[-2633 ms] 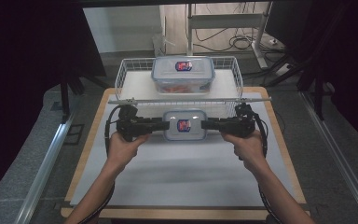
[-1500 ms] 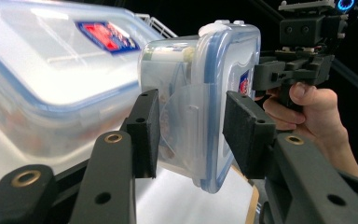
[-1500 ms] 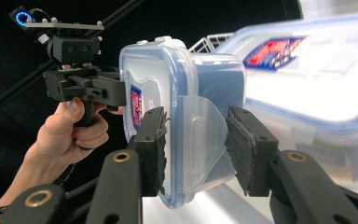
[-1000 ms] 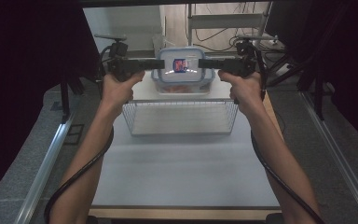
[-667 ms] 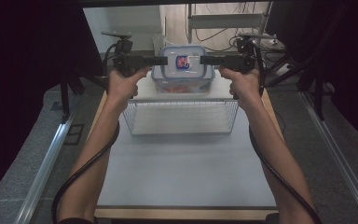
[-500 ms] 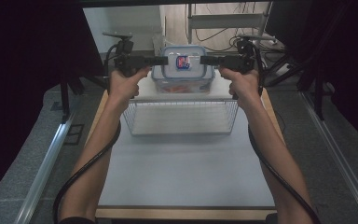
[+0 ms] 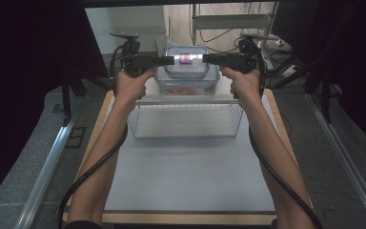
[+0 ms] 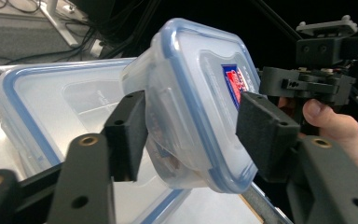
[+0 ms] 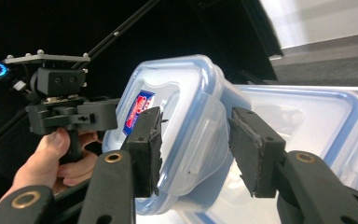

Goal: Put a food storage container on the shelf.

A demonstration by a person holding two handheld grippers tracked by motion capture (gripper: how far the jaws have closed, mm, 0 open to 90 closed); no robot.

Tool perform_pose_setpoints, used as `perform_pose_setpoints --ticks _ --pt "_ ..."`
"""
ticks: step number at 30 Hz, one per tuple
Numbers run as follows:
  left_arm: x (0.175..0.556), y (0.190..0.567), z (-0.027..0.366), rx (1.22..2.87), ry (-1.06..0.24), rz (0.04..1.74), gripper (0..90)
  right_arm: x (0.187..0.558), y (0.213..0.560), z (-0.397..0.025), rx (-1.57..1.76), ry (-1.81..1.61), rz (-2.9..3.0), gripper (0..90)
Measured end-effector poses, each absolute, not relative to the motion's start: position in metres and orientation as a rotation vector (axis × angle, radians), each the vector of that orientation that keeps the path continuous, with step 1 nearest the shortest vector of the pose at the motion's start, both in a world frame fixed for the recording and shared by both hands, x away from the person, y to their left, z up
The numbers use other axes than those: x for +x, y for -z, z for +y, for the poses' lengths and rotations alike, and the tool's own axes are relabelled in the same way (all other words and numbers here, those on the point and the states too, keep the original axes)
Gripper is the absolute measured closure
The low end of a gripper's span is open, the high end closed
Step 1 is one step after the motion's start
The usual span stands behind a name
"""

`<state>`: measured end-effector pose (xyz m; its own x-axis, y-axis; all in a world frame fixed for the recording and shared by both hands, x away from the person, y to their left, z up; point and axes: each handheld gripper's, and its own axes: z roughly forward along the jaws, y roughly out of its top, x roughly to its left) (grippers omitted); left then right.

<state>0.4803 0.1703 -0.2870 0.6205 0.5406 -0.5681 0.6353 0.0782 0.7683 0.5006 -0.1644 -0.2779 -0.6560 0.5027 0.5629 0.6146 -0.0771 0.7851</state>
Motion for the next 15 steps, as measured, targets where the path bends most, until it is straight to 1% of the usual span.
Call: perform_pose_setpoints --ticks 2,3,5,8,10,15 --pt "0.482 0.288 0.168 1.578 0.088 1.017 39.7 0.502 0.278 -0.162 -1.268 1.854 -2.088 50.5" --pt "0.482 0.288 0.167 1.582 0.07 1.021 37.8 0.502 0.278 -0.16 -1.276 1.854 -2.103 50.1" --pt "0.482 0.287 0.166 1.59 0.031 1.014 30.9 0.502 0.278 -0.158 -1.286 1.861 -2.134 48.9" --pt "0.479 0.284 0.165 1.61 -0.04 1.022 26.0 0.501 0.277 -0.156 -1.28 1.875 -2.167 48.0" --pt "0.476 0.282 0.165 1.636 -0.088 1.006 24.0 0.499 0.276 -0.155 -1.285 1.884 -2.203 46.3" --pt "0.466 0.278 0.165 1.681 -0.189 0.957 22.1 0.492 0.272 -0.157 -1.264 1.919 -2.289 40.3"
